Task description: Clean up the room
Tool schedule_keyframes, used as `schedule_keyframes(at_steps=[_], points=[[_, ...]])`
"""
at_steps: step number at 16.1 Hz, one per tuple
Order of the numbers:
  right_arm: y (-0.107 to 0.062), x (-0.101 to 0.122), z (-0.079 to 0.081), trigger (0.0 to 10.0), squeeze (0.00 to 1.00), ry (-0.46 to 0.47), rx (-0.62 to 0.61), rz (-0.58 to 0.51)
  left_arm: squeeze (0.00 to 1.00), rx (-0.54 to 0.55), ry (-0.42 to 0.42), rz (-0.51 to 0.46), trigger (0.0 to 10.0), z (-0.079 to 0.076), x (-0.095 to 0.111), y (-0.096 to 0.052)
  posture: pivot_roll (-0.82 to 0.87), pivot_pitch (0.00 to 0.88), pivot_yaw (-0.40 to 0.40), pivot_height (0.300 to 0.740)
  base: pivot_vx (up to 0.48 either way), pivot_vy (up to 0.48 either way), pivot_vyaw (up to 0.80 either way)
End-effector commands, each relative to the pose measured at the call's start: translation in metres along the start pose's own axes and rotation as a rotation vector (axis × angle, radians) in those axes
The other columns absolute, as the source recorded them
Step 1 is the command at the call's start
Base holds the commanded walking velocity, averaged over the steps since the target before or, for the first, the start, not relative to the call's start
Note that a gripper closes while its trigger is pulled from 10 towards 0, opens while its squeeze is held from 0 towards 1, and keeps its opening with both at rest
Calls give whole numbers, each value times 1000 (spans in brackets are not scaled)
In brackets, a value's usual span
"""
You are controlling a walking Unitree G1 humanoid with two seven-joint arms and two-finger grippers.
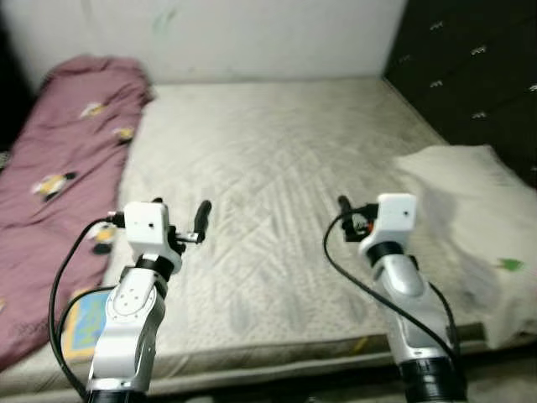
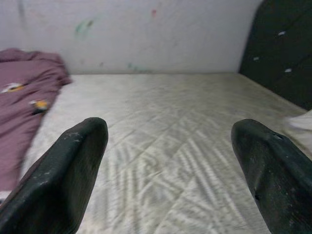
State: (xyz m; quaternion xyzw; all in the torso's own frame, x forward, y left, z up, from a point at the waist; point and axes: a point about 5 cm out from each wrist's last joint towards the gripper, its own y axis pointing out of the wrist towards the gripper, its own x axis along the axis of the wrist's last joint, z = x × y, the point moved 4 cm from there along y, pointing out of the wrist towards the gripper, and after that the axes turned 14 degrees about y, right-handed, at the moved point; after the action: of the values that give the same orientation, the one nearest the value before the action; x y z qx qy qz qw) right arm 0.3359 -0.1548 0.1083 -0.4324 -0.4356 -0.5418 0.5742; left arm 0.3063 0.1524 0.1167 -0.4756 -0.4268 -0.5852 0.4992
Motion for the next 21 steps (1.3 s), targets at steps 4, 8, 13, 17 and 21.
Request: schedule_keyframes(at_steps=[4, 8, 13, 17, 21], points=[[2, 6, 1, 10000, 0, -6, 7, -21, 0, 10, 3, 17, 10000, 2, -1, 0, -13, 19, 21, 740, 0, 476, 0], [4, 7, 2, 10000, 0, -1, 12, -27, 0, 12, 3, 20, 10000, 2, -1, 2, -15, 19, 20, 740, 0, 476, 0], [4, 9, 4, 10000, 0, -22, 21, -34, 0, 18, -7, 18, 10000, 3, -1, 2, -14, 19, 17, 740, 0, 476, 0], [5, 8, 4, 10000, 0, -19, 22, -31, 0, 20, -8, 12, 10000, 3, 0, 2, -10, 17, 18, 740, 0, 475, 0], [4, 10, 6, 10000, 0, -31, 31, -42, 0, 25, -4, 9, 10000, 4, 1, 1, -6, 17, 16, 740, 0, 475, 0]])
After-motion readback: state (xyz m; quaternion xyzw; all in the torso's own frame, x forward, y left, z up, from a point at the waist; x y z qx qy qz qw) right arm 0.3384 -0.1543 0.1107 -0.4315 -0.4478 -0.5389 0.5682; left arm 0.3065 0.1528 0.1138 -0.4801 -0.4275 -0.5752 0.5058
